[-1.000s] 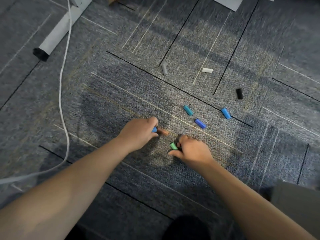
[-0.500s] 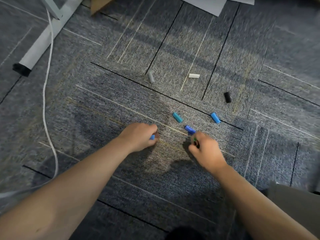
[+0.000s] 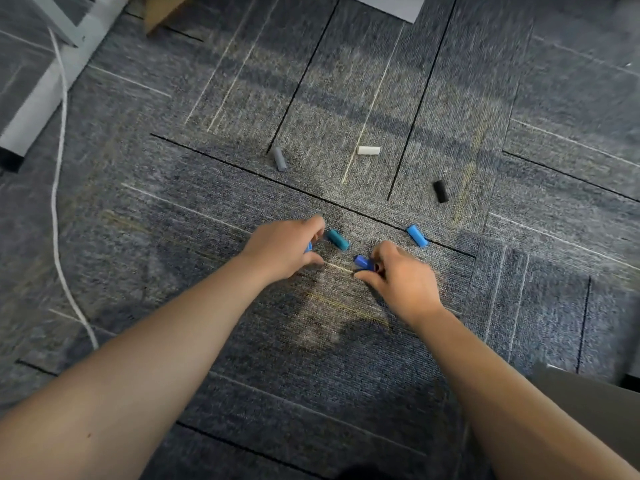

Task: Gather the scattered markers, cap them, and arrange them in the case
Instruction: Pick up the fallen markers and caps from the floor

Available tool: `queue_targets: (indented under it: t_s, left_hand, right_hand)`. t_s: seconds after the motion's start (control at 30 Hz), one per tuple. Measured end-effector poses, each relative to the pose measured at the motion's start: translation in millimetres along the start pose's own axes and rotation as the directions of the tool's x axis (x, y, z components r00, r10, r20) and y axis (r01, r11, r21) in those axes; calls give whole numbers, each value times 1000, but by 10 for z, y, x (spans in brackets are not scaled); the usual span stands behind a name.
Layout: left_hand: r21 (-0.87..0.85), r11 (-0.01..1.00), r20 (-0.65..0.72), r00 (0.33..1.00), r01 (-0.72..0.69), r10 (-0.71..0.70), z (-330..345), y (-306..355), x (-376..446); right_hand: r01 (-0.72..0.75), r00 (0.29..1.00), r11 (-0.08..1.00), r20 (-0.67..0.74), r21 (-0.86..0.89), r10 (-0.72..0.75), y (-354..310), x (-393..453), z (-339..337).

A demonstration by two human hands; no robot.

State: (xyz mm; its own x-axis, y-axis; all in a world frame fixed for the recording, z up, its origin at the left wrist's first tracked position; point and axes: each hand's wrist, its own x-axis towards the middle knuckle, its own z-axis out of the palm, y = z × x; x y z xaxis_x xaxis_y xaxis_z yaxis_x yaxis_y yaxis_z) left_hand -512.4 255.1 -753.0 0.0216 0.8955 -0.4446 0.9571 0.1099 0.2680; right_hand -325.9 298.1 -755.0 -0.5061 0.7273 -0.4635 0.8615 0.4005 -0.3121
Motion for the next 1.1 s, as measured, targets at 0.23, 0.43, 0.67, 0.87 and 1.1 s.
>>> queue_targets:
  t_s: [0.23, 0.43, 0.67, 0.87, 1.1]
  left_hand:
    - [27, 998, 69, 996, -63, 61, -81, 139, 240]
    - [89, 990, 134, 986, -110, 98, -106, 152, 300]
    - [-21, 999, 19, 999, -49, 49, -75, 221, 384]
    - [30, 997, 33, 997, 64, -65, -124, 199, 396]
    - [30, 977, 6, 977, 213, -213, -189, 10, 317]
  right_hand:
    - [1, 997, 1000, 75, 19, -3, -8, 66, -23]
    - [-102, 992, 984, -55, 144, 111, 245, -19, -78]
    - [-217, 940, 956, -223, 197, 260, 458, 66, -231]
    - [-238, 957, 969, -157, 61, 245, 355, 198, -258]
    - [-162, 985, 986, -43, 44, 164, 50, 308, -280]
